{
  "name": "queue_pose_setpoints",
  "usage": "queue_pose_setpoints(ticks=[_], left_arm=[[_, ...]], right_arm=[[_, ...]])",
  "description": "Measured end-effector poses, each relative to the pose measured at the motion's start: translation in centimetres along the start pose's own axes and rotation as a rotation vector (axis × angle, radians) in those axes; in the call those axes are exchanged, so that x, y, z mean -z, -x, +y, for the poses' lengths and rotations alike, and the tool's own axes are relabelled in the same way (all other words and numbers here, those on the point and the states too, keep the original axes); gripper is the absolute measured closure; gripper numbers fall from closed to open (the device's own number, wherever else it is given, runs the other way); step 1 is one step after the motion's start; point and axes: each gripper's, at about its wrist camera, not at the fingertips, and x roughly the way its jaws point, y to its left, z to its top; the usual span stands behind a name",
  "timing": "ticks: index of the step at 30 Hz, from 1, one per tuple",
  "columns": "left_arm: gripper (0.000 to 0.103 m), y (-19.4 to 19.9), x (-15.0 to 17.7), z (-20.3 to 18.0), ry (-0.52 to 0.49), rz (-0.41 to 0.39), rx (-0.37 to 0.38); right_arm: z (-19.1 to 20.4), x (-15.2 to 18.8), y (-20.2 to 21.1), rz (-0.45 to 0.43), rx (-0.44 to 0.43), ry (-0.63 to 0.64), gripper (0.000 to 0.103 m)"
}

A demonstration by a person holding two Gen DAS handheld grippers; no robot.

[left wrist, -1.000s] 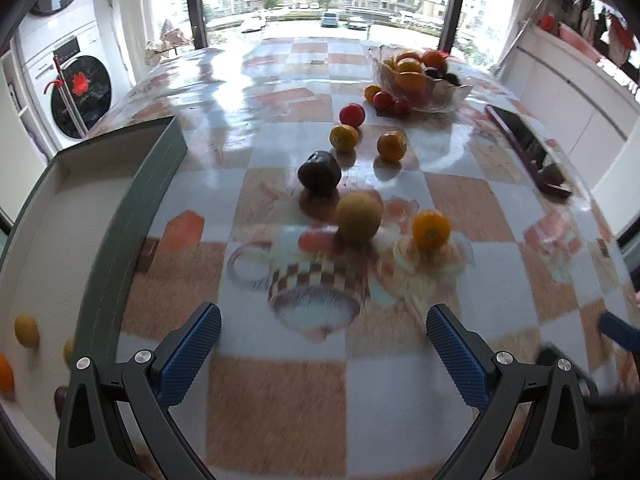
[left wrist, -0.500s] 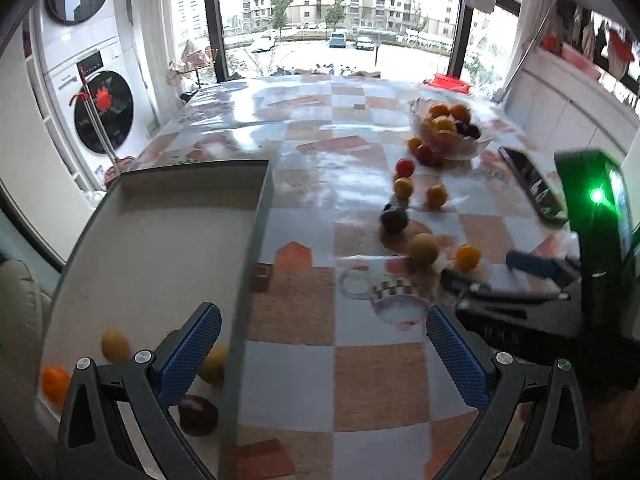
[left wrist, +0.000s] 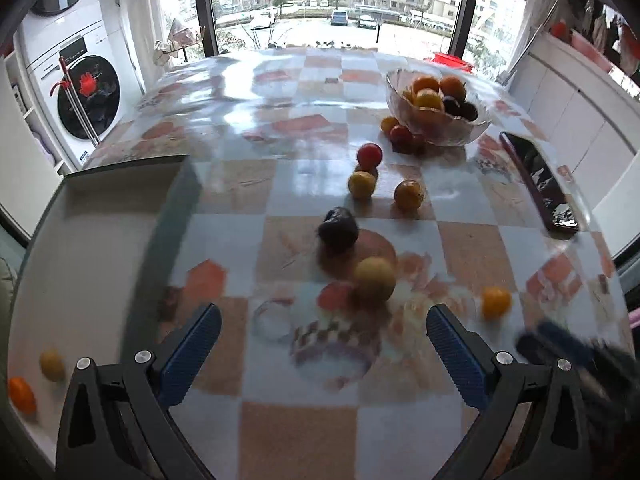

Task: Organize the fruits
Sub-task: 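Move the right tool to a small orange and close on it, then grasp a yellow round fruit with the left tool while the right tool lifts the orange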

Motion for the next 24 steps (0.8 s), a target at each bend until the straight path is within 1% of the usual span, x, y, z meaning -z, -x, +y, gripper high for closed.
queue_pose_setpoints(ticks=[3,4,5,7,8,9,12,14,16,17,18,19,21,22,24], left_arm=[[0.000,-1.4,-0.6,-0.9,0.002,0.005,-0.019],[0.000,-1.8,-0.7,-1.1,0.003,0.013,-0.026],[0.000,-2.1,-0.6,-1.1,0.005,0.022,-0.031],[0.000,-3.0,-0.4,-0.9,0.025,0.058,-0.026],[0.000,-2.8,-0.2,-0.7,0.042,0.036,-0.020],[0.000,-2.9,-0.1,-0.7,0.045,0.035,-0.026],[0.000,-3.0,-0.1,-0.9,0.039,0.038,-0.031],[0.000,-3.1,-0.4,-0.9,0.033,0.058,-0.026],[0.001,-3.1,-0.5,-0.9,0.019,0.057,-0.016],[0.006,-3.0,-0.5,-0.9,0.016,0.049,-0.014],[0.011,-2.9,-0.6,-0.8,0.014,0.042,-0.012],[0.012,-2.9,-0.7,-0.8,0.008,0.040,-0.010],[0.014,-2.9,-1.0,-0.8,-0.005,0.040,-0.013],[0.014,-2.9,-1.0,-0.7,-0.006,0.040,-0.010],[0.014,-3.0,-1.1,-0.6,-0.004,0.041,-0.005]], right_arm=[[-0.8,0.8,0.2,0.000,-0.014,-0.004,0.077],[-0.8,0.8,0.3,-0.001,-0.011,0.006,0.075],[-0.6,0.8,0.3,0.001,-0.006,0.020,0.071],[-0.5,0.6,0.3,-0.005,-0.007,0.035,0.030],[-0.5,0.4,0.3,-0.018,-0.006,0.042,0.028],[-0.2,0.2,0.3,-0.032,-0.009,0.054,0.028],[0.9,-0.7,-0.4,-0.031,-0.022,0.108,0.029],[1.6,-1.2,-0.9,-0.030,-0.020,0.141,0.029],[1.9,-1.6,-1.4,-0.028,-0.022,0.156,0.031],[2.1,-1.8,-1.7,-0.025,-0.027,0.161,0.032],[2.2,-2.0,-2.0,-0.023,-0.030,0.167,0.035],[2.4,-2.1,-2.3,-0.020,-0.031,0.172,0.037],[3.0,-2.3,-3.0,-0.021,-0.020,0.199,0.048],[3.4,-2.4,-3.2,-0.024,-0.007,0.221,0.062],[3.8,-2.4,-3.3,-0.030,0.011,0.242,0.080]])
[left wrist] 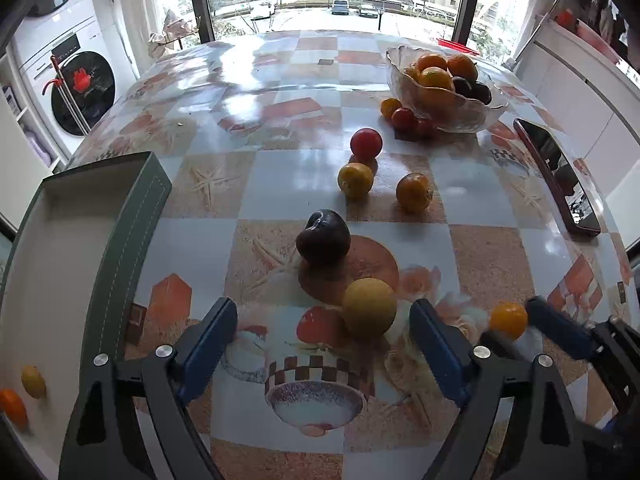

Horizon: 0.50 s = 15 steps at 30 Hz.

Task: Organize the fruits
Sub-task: 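Grasp a yellow round fruit with the left tool while the right tool lifts the orange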

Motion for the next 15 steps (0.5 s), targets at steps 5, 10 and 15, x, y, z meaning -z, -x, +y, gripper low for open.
queue_pose_setpoints(ticks=[5,10,15], left_arm=[[0.021,0.1,0.1,-0.2,0.008,-0.012,-0.006],[0.077,1.0,0.5,-0.4,0.006,-0.045,0.004],[0.077,2.4,2.1,0.8,0.030,-0.038,0.059]], right_arm=[[-1.8,0.8,1.2,-0.026,-0.046,-0.094,0.080],[-3.0,2.0,3.3,-0.034,-0.067,-0.142,0.080],[-3.1,3.7,4.5,-0.022,-0.090,-0.187,0.080]])
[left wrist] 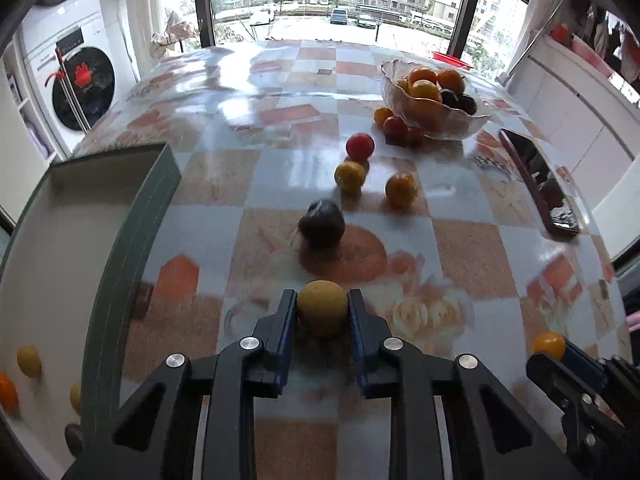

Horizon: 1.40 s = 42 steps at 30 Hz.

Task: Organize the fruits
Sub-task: 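Grasp a yellow round fruit with the left tool while the right tool lifts the orange, then carry both fruits to the grey tray and release the orange from the right tool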

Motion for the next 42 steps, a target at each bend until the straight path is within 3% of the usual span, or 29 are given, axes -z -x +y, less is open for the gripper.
queue_pose_setpoints(ticks=[9,15,26,42], left_arm=[[0.077,6.2,3.8,2.5,-0.059,-0.070,-0.004],[0.077,9.1,4.3,5.6,-0.056,-0.135,-0.059],[0.077,9.3,5.1,12.6,0.049,-0.136,-0.148],[0.077,7.6,4.6,20.4,0.175,-0.121,-0.213]], right_arm=[[2.0,2.7,1.3,0.032,-0.006,0.003,0.080],[5.2,2.7,1.8,0.033,-0.016,0.055,0.079],[12.9,1.4,0.5,0.072,-0.075,0.169,0.079],[23.5,-2.2,-2.9,0.105,-0.181,0.297,0.079]])
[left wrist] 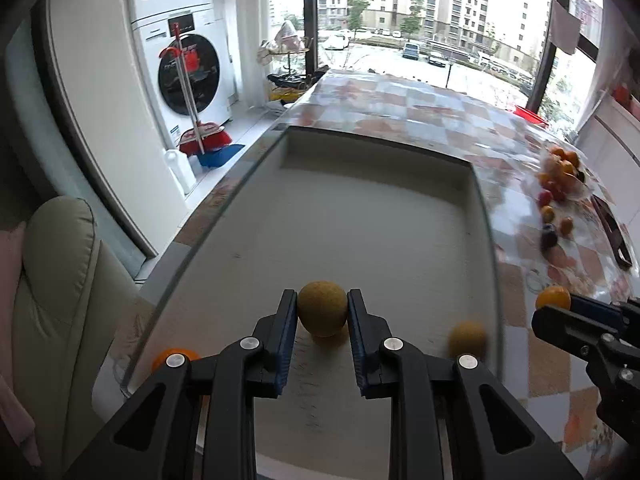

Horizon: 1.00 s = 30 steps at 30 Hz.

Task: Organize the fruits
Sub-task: 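Carry both fruits to the grey tray and release the orange from the right tool, then move both open tools back over the table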

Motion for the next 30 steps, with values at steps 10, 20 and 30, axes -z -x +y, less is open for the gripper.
queue_pose_setpoints(ticks=[10,20,30], left_arm=[[0.074,-1.1,-0.1,0.0,-0.047,-0.017,-0.014],[0.002,0.9,0.0,-1.2,-0.057,-0.071,-0.017],[0.002,4.0,1.9,-13.3,-0.302,-0.098,0.181]], right_arm=[[1.5,-1.9,-3.5,0.060,-0.028,-0.001,0.049],[-4.2,-0.9,-0.8,-0.006,0.094,-0.137,0.004],[-16.1,6.7,2.4,0.034,0.376,-0.343,0.000]])
